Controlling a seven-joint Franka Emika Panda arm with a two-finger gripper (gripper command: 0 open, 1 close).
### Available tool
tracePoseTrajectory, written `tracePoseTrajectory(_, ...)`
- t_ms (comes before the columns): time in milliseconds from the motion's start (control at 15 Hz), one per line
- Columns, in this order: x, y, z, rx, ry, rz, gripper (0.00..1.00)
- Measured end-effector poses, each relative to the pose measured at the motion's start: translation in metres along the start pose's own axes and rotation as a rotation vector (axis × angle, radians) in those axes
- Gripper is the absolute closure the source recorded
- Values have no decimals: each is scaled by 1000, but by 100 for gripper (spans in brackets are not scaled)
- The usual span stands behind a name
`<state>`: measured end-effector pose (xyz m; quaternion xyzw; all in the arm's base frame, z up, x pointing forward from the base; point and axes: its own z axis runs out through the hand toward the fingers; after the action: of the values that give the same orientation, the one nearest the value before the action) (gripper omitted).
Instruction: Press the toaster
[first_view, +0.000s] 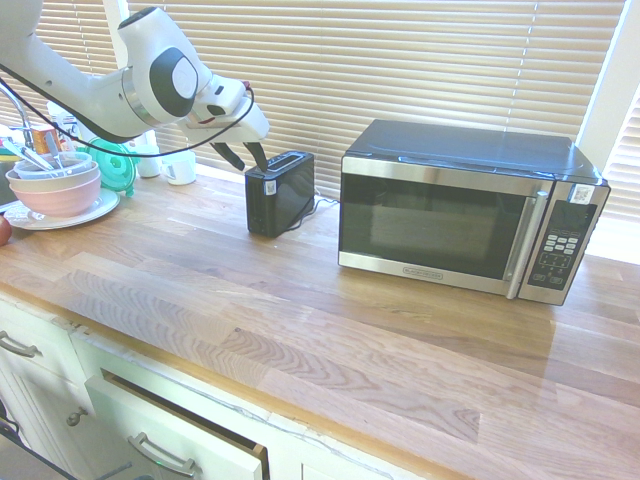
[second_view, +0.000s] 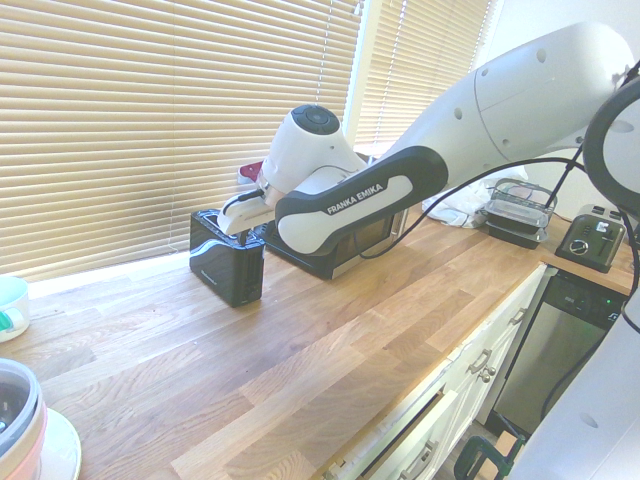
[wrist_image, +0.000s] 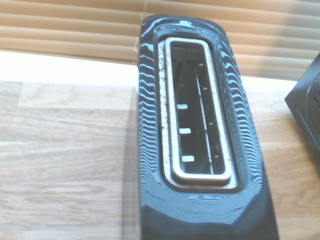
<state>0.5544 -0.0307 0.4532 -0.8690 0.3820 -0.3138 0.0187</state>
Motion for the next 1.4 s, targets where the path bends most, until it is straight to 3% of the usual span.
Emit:
tracePoseTrajectory(867, -6, 2, 12, -11, -23, -48, 100)
tracePoseTrajectory(1400, -15, 20, 51, -38, -87, -37, 100)
